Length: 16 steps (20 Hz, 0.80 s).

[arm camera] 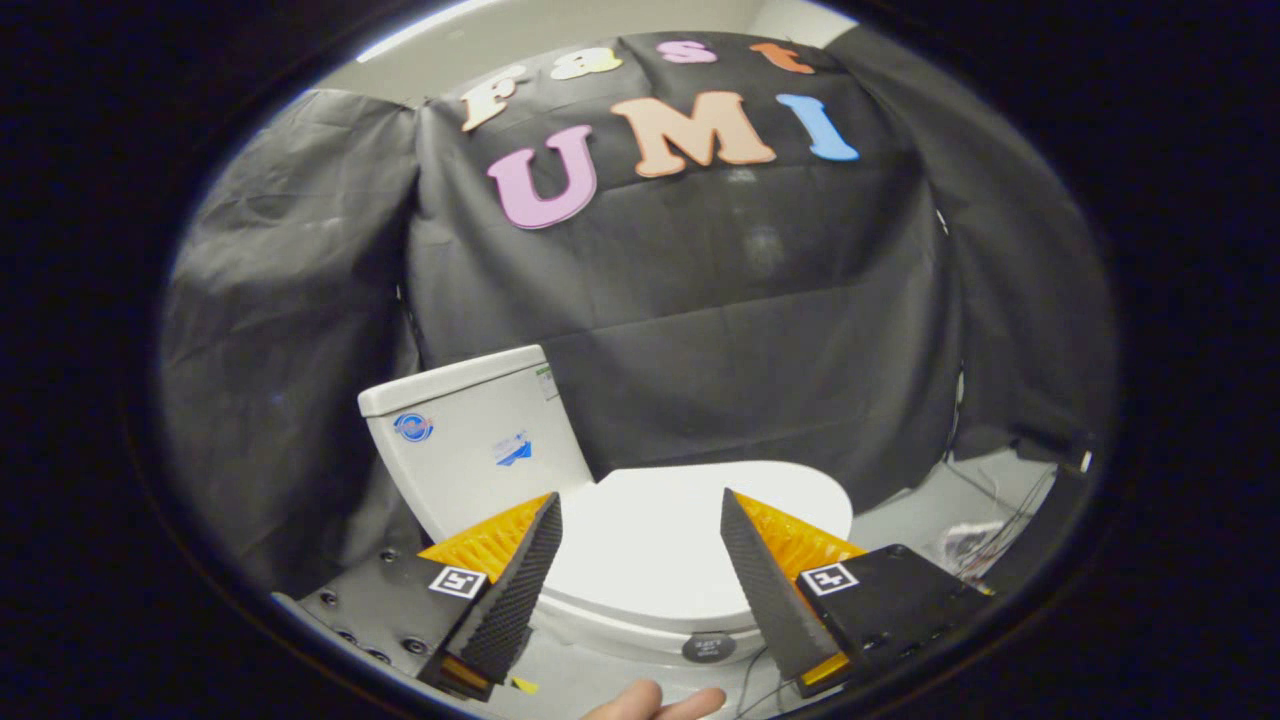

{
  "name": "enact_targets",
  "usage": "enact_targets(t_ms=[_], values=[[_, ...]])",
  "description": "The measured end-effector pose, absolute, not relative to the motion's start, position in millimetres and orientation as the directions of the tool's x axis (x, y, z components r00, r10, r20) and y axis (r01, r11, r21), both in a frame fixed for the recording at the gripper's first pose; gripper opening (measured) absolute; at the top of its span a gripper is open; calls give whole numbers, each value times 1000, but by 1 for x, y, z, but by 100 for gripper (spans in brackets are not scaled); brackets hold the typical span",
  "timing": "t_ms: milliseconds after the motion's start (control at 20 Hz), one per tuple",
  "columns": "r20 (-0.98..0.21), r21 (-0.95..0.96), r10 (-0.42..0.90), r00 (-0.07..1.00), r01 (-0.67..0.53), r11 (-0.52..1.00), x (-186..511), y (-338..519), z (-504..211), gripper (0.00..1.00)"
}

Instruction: Open the toilet lid.

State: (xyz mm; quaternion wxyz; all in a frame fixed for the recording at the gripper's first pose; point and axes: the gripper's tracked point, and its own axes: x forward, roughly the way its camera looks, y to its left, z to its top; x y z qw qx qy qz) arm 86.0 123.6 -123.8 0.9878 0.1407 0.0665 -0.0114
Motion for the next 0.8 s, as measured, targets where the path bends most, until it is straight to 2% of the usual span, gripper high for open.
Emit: enact_targets(t_ms=[350, 800], values=[[-198, 549, -133, 971, 222, 806, 68, 110, -200, 98], [-256, 651, -186, 949, 311, 692, 62, 92, -232, 98]])
